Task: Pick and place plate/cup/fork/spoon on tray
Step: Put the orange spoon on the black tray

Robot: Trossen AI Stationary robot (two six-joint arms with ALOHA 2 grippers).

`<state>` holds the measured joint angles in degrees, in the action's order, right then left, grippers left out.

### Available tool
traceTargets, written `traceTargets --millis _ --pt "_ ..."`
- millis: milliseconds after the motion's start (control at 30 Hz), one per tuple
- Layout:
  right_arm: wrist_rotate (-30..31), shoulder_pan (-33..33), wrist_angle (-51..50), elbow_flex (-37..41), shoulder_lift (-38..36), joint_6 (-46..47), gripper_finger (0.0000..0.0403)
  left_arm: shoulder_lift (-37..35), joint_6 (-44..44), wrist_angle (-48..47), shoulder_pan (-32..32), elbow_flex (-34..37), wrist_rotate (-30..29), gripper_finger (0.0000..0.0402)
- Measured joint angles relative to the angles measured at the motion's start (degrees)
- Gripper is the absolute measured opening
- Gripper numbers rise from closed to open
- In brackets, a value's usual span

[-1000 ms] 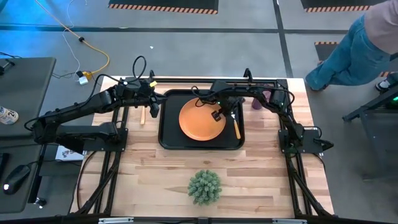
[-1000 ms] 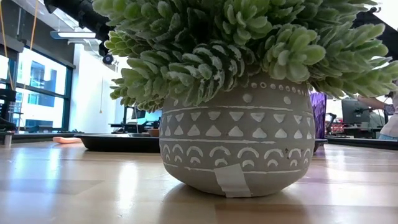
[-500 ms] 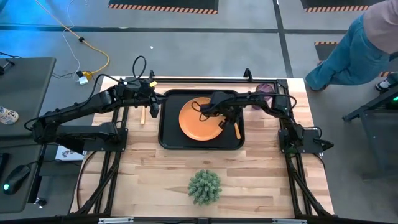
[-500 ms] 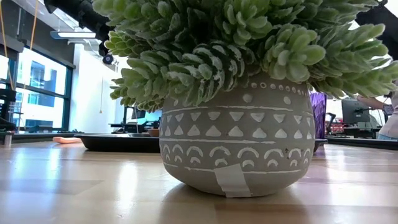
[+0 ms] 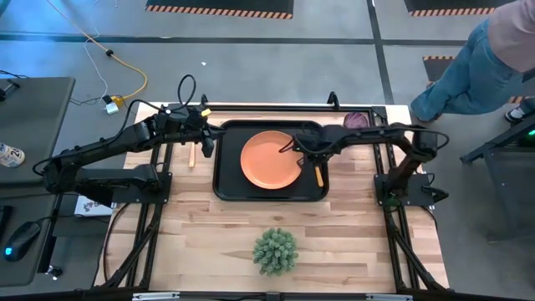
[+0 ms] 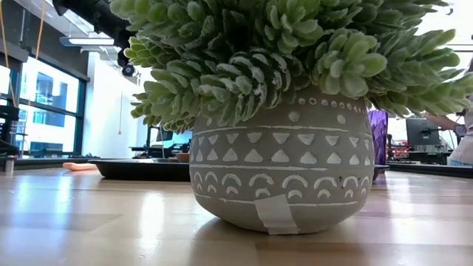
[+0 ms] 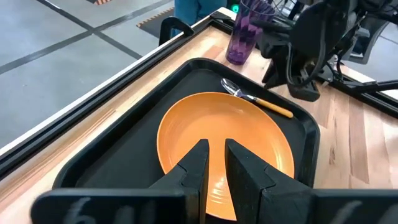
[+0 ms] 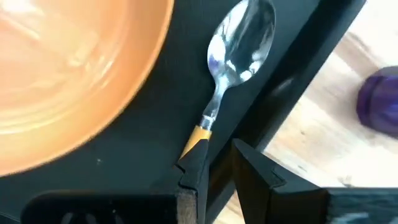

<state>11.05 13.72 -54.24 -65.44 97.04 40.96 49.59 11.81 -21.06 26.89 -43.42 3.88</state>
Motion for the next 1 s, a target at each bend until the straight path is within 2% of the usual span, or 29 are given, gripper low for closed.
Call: traceTargets --millis 567,1000 --pt "-1.1 0.0 7.6 8.7 0.2 1.1 0.0062 0.0 0.1 1.4 0.0 0.0 0.0 0.0044" --pt "-3.0 0.0 9.1 9.4 1.3 2.5 0.0062 0.0 0.1 1.4 0.0 0.0 0.0 0.0044"
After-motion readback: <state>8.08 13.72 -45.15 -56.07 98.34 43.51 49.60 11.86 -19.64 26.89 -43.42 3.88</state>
